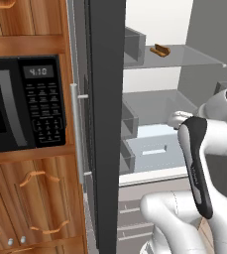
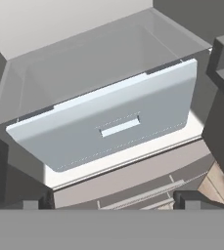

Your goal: Move the grapes and hotdog bun from the second highest shelf to the top shelf to make space. Then, place the pitcher from the counter on the cleared second highest shelf.

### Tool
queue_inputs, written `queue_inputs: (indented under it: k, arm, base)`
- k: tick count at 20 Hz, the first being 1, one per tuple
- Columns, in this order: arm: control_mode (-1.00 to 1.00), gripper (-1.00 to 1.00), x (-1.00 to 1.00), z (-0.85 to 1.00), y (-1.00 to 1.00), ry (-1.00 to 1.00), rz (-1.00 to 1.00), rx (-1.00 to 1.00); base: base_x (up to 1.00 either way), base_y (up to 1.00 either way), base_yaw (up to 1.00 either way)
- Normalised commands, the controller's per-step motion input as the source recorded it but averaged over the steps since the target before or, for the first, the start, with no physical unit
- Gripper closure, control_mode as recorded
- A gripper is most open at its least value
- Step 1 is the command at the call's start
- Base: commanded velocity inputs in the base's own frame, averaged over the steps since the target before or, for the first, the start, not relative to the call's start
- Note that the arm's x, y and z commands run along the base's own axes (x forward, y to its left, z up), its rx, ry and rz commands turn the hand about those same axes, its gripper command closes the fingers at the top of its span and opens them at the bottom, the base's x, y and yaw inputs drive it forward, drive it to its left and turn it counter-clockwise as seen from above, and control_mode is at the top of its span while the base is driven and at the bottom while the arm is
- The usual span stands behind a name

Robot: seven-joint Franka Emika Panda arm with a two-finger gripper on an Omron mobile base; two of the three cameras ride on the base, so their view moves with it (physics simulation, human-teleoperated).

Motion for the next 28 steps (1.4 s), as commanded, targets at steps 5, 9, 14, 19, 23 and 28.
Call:
queue_inputs:
  k: [5, 9, 14, 19, 23, 28]
  arm:
    - [1.0, -1.0, 0.0, 0.0, 0.0, 0.0, 0.0, 0.0]
    - [1.0, -1.0, 0.0, 0.0, 0.0, 0.0, 0.0, 0.0]
    - [1.0, -1.0, 0.0, 0.0, 0.0, 0.0, 0.0, 0.0]
    - [1.0, -1.0, 0.0, 0.0, 0.0, 0.0, 0.0, 0.0]
    - [1.0, -1.0, 0.0, 0.0, 0.0, 0.0, 0.0, 0.0]
    - [1.0, -1.0, 0.0, 0.0, 0.0, 0.0, 0.0, 0.0]
  base:
    - [-0.24, 0.0, 0.0]
    - [-0.85, -0.15, 0.0]
    - [-0.89, -0.23, 0.01]
    - [-0.74, 0.0, 0.07]
    - [-0.71, 0.0, 0.01]
    - [-0.67, 0.17, -0.06]
